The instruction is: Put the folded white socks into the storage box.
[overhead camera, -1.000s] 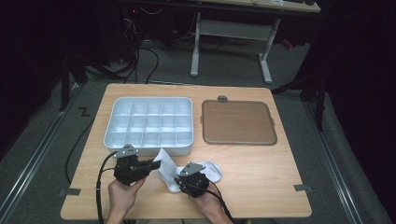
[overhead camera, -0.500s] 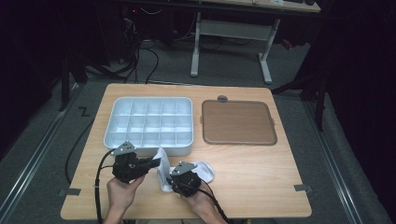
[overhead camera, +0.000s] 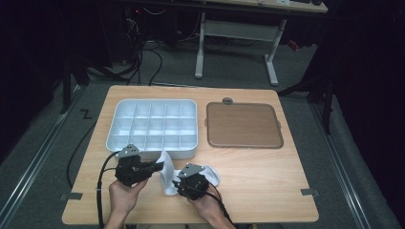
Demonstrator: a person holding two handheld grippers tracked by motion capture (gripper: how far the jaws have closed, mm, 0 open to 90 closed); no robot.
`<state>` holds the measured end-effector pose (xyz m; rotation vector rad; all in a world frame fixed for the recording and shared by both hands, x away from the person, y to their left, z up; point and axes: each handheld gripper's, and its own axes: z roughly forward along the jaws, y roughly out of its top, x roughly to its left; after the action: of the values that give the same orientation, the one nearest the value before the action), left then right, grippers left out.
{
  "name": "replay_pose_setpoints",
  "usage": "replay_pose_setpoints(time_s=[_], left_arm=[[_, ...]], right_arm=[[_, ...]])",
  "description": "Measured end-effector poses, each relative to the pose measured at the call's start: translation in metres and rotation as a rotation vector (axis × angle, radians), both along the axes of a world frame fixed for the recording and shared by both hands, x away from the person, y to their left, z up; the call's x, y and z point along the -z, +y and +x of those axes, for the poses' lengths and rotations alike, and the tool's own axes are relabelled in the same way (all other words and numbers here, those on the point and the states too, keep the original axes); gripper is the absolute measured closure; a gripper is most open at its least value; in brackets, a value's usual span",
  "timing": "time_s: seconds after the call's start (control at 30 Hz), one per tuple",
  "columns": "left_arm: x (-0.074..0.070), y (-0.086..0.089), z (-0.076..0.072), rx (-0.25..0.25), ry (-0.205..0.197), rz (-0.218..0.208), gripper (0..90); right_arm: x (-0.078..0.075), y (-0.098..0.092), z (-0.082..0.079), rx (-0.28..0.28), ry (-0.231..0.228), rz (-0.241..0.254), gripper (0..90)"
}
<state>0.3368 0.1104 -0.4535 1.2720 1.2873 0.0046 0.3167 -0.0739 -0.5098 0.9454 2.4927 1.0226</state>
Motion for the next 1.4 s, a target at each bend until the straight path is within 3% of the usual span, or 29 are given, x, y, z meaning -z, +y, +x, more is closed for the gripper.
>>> replay_pose_setpoints(time_s=[0.13, 0.27, 0.43, 0.6, 0.83, 1.07, 1.4], left_arm=[[0.001, -0.001, -0.001, 0.001, -0.001, 0.012, 81.7], [0.001, -0.001, 0.000, 0.003, 0.000, 0.014, 81.7], [0.002, -0.001, 0.000, 0.007, -0.003, 0.021, 81.7], [0.001, -0.001, 0.000, 0.008, -0.002, 0.024, 81.7], [0.001, -0.005, -0.001, 0.011, -0.003, 0.027, 81.7], [0.000, -0.010, -0.001, 0.019, -0.010, 0.035, 81.7], [-0.002, -0.013, -0.003, 0.033, -0.011, 0.028, 81.7]], right_arm=[[-0.015, -0.027, 0.000, 0.059, -0.046, 0.036, 69.4], [-0.022, -0.057, 0.004, 0.139, -0.072, 0.030, 69.4], [-0.019, -0.087, 0.011, 0.223, -0.058, 0.022, 69.0], [-0.009, -0.104, 0.013, 0.263, -0.025, 0.021, 67.4], [0.000, -0.110, 0.011, 0.260, -0.002, 0.011, 72.8], [0.010, -0.112, 0.014, 0.253, 0.049, 0.027, 82.2], [0.011, -0.106, 0.011, 0.254, 0.066, 0.054, 84.4]])
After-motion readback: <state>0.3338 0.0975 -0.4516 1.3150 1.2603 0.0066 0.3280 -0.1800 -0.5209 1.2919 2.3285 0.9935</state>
